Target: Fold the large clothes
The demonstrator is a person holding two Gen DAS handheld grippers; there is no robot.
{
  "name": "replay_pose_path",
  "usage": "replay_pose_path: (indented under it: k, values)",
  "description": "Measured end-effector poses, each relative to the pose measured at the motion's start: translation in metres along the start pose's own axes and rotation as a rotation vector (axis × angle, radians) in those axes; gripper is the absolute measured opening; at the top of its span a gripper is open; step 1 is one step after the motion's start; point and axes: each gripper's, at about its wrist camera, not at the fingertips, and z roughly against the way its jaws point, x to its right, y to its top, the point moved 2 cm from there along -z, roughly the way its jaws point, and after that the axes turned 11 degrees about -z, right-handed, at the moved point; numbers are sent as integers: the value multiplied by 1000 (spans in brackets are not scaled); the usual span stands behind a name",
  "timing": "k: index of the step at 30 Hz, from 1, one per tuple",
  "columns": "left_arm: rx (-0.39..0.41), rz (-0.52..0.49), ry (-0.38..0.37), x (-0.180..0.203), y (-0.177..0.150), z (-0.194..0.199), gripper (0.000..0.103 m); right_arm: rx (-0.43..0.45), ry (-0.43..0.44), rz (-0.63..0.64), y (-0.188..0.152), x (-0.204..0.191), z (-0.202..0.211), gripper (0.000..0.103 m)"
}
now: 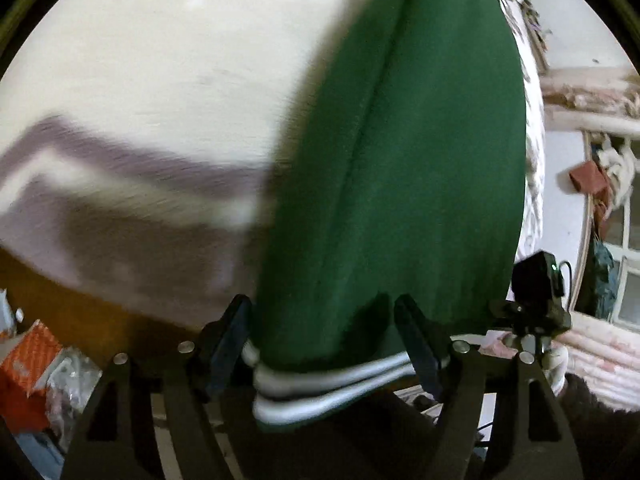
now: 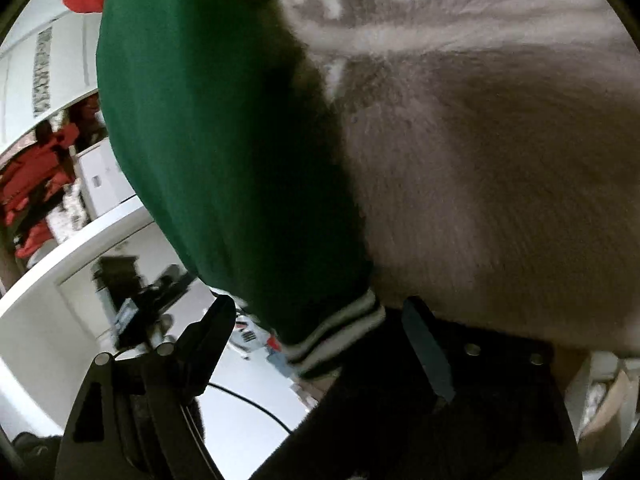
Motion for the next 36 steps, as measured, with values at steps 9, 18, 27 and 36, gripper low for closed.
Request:
replay_pose_path:
  k: [9, 18, 27, 36]
  values:
    - [74, -103, 47, 13, 5, -18, 72, -73, 43, 50, 1, -7, -54, 90]
    - [157, -85, 33, 21, -10, 17, 26, -48, 103, 82, -35, -31, -78, 34]
    - [209, -95, 157, 66, -13, 64, 21, 26, 84, 44, -81, -60, -53, 28]
    - [199, -212, 436, 126, -2, 108, 18, 211, -257, 95, -112, -137, 26, 26]
